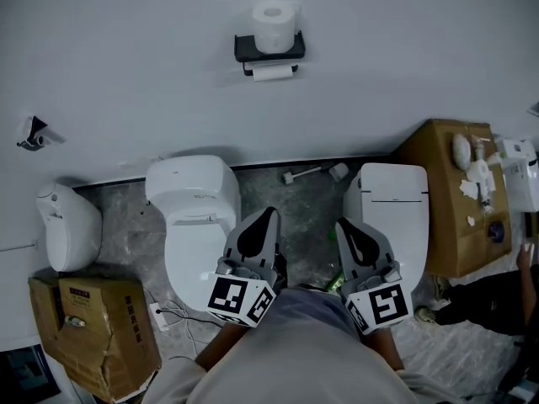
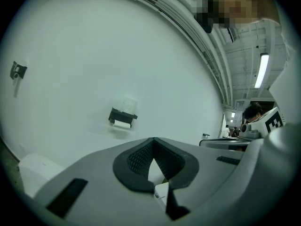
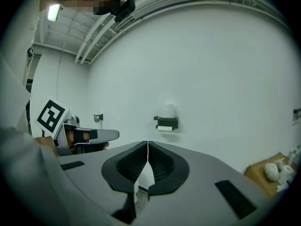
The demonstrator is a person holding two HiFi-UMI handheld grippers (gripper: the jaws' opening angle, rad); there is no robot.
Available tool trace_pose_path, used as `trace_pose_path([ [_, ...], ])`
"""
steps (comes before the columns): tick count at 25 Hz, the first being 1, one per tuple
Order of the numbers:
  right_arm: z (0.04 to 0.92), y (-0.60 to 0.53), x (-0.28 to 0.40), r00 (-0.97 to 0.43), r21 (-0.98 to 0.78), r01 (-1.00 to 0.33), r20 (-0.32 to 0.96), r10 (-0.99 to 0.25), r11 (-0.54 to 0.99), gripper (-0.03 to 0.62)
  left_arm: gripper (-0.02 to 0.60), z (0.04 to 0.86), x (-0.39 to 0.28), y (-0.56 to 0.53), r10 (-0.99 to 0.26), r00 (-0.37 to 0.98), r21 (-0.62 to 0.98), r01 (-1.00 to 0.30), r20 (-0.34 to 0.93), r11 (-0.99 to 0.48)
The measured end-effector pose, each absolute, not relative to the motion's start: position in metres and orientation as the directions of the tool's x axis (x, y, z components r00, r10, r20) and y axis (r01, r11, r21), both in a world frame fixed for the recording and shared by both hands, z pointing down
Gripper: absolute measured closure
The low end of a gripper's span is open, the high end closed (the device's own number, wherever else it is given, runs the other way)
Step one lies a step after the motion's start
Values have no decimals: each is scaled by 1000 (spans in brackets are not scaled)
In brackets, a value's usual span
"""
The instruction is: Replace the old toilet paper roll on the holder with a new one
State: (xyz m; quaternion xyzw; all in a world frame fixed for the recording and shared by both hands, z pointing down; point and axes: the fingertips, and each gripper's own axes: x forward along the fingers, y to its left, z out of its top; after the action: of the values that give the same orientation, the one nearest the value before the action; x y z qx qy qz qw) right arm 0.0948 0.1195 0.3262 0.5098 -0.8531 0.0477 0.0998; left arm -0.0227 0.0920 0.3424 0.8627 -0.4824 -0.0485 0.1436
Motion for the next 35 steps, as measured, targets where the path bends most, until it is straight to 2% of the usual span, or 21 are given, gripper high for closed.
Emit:
trace_pose_path([
  [14, 311, 19, 26, -444, 81, -882, 192, -875, 465, 577, 577, 329, -79, -10, -822, 570, 314, -780, -3, -542],
  [23, 314, 1, 13, -405, 108, -894, 215, -889, 434, 577, 578, 339, -90, -35, -804, 595, 374, -742, -13, -556],
  [35, 313, -21, -1, -442, 103, -877, 209, -872, 469, 577, 578, 345, -101, -54, -817, 576, 447, -725, -22, -524],
])
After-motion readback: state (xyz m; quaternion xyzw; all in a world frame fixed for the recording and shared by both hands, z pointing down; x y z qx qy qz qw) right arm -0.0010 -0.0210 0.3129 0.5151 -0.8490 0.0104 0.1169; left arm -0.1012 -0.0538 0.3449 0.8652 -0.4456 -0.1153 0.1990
